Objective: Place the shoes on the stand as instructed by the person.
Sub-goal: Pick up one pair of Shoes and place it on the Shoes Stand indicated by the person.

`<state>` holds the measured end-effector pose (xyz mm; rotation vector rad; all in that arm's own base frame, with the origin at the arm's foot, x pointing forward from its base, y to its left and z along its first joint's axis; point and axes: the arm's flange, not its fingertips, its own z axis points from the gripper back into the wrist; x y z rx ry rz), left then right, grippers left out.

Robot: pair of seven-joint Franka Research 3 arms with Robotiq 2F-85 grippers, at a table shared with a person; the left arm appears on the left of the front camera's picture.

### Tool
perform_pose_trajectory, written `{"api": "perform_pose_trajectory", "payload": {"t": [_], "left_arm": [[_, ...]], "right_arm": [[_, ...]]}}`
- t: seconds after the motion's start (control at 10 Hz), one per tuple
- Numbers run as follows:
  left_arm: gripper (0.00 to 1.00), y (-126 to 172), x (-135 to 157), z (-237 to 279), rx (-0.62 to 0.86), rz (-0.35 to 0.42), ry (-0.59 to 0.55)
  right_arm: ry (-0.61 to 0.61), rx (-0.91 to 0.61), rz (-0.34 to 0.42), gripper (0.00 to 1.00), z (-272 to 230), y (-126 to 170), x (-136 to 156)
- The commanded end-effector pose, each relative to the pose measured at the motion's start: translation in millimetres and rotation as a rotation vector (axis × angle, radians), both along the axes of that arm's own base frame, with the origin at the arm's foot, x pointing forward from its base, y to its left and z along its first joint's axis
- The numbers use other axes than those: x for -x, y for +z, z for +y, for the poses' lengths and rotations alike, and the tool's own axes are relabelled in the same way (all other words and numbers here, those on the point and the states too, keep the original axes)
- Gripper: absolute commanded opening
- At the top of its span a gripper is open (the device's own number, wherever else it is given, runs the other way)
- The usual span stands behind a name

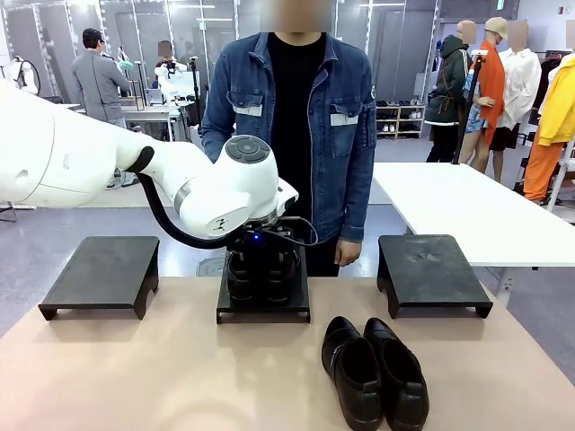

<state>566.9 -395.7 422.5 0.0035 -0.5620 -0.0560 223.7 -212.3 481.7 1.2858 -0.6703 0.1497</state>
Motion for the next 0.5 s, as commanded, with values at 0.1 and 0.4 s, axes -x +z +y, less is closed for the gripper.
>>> {"api": "perform_pose_trajectory", "payload": {"t": [0.1, 0.4], "left_arm": [[1.00, 0, 0, 0, 0.000, 0.000, 0.000], [1.00, 0, 0, 0, 0.000, 0.000, 0.000]], "right_arm": [[0.006, 0.003, -0.021, 1.00, -2, 0, 1], [0.006, 0.003, -0.021, 1.00, -2, 0, 1]]}}
